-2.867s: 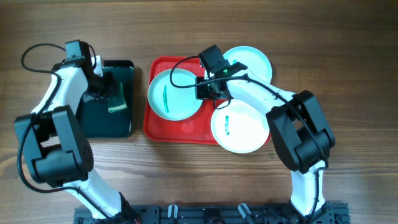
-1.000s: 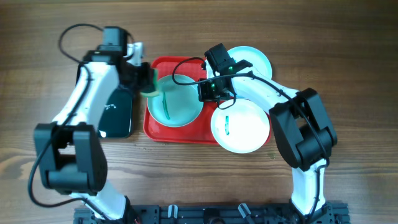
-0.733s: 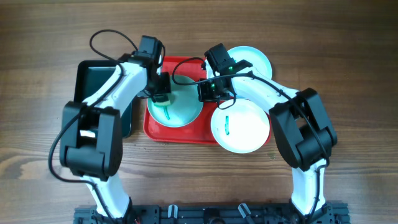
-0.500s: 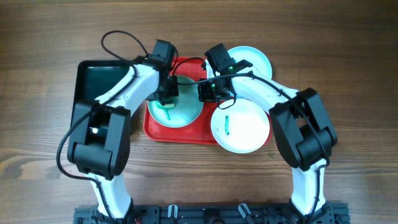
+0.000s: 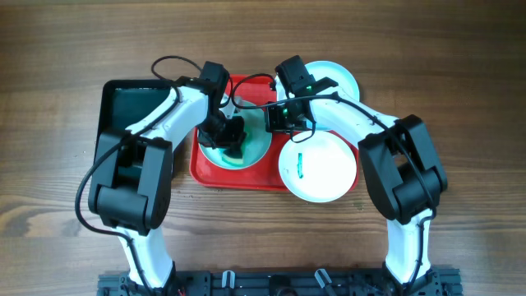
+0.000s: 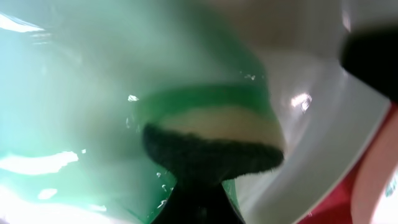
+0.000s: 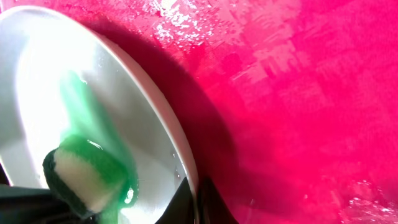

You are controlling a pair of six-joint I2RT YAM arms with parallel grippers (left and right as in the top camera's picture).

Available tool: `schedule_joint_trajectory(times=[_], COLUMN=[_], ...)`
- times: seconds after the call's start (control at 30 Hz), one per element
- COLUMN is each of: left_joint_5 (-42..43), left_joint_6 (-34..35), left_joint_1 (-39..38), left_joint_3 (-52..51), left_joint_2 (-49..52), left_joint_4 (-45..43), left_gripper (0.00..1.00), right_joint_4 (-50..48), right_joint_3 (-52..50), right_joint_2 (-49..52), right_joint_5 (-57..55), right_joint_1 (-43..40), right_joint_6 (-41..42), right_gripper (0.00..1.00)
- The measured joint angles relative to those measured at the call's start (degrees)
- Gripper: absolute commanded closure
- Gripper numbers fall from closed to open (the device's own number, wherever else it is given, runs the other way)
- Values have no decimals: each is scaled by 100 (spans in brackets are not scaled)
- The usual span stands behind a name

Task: Clean dirty plates on tray and stack at the side
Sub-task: 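Scrub the held plate with the sponge in the left gripper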

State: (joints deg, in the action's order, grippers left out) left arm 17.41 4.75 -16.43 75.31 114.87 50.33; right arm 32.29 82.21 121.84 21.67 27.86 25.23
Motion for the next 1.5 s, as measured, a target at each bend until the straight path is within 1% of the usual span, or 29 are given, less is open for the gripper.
schedule_joint_trajectory(times=[0.1,0.17,0.23,0.3,0.43,0.53,0.63,0.7,0.83,0.9,0.97,1.0,1.1,1.2,1.3,1.4,1.5], left_joint_5=[-479,-975,-1384,-1799,-2428,-2573,-2243,-1681,-160,304,411,240,-385,-1047,-1515,-1585,-953], left_joint_6=[850,1508,1888,2173,2391,2430,2111,1609,503,192,260,507,1091,1672,2144,2295,1757], left_joint_1=[92,92,90,79,76,50,83,155,166,166,184,195,225,210,208,210,267], left_joint_3=[4,7,24,72,149,160,181,197,197,192,179,179,181,234,313,339,341], left_joint_2=[-13,-57,-79,-76,-31,-11,-11,-11,66,122,149,151,151,140,122,103,103], left_joint_4=[-42,-61,-122,-199,-481,-540,-516,-511,-522,-715,-1045,-1327,-1486,-1373,-940,-535,-444], left_gripper=[96,96,96,96,96,96,96,96,96,96,96,96,96,96,96,96,96], right_joint_4=[-48,-68,-101,-111,-107,-107,-85,-57,-37,-37,-35,-37,-42,-44,-59,-48,-24], right_joint_3=[0,0,2,2,2,2,2,2,2,2,2,2,2,2,2,2,2], right_joint_2=[11,11,11,11,11,11,11,11,11,11,11,11,11,11,11,11,11], right_joint_5=[81,120,149,184,186,186,181,179,168,168,166,166,166,164,168,170,168], right_joint_1=[28,28,44,46,44,44,35,-4,-52,-52,-52,-52,-52,-52,-20,17,11], right_joint_6=[20,26,44,46,46,46,46,46,44,44,44,44,44,44,44,42,39], right_gripper=[96,96,96,96,96,96,96,96,96,96,96,96,96,96,96,96,96])
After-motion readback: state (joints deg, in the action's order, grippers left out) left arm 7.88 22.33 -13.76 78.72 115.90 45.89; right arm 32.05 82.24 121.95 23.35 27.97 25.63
